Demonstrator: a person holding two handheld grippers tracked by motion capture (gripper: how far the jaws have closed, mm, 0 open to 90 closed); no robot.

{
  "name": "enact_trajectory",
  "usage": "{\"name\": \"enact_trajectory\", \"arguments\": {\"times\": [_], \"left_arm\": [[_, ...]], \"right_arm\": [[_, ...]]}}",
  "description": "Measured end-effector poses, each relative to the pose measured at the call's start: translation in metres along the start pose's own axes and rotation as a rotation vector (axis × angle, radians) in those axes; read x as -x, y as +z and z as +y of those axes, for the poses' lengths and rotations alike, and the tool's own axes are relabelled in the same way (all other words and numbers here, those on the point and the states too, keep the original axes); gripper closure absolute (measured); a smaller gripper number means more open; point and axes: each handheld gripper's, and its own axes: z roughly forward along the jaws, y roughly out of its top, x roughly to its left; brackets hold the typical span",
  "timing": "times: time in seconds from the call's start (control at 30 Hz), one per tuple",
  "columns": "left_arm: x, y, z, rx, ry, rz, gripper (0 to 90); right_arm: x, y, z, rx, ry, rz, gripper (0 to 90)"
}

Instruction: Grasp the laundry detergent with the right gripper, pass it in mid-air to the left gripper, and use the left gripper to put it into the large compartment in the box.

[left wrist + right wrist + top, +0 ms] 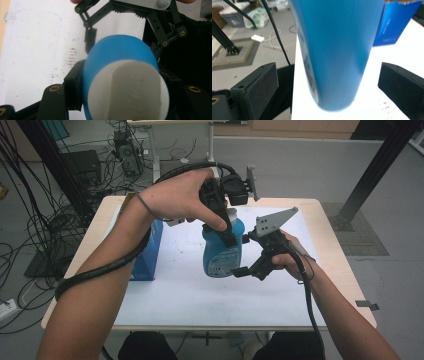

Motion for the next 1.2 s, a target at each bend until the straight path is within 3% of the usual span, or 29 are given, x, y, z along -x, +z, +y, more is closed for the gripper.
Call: {"name": "enact_trajectory", "arguments": {"times": [0.3,0.43,0.7,0.93,1.2], "left_arm": [[-0.003,-0.003,-0.006,-0.006,-0.051,0.030,37.7],[-0.006,-0.004,-0.010,-0.005,-0.068,0.031,37.7],[-0.010,-0.009,-0.018,-0.010,-0.150,0.060,37.7],[-0.014,-0.013,-0.024,-0.011,-0.201,0.074,37.7],[-0.015,-0.023,-0.029,-0.007,-0.259,0.133,37.7]], "right_arm": [[0.002,-0.010,-0.004,-0.140,0.022,-0.039,2.5],[0.002,-0.016,-0.005,-0.209,0.028,-0.090,2.6],[0.008,-0.026,-0.015,-0.365,0.062,-0.178,3.4],[0.013,-0.034,-0.024,-0.433,0.094,-0.188,3.5],[0.017,-0.041,-0.035,-0.528,0.165,-0.211,3.6]]}}
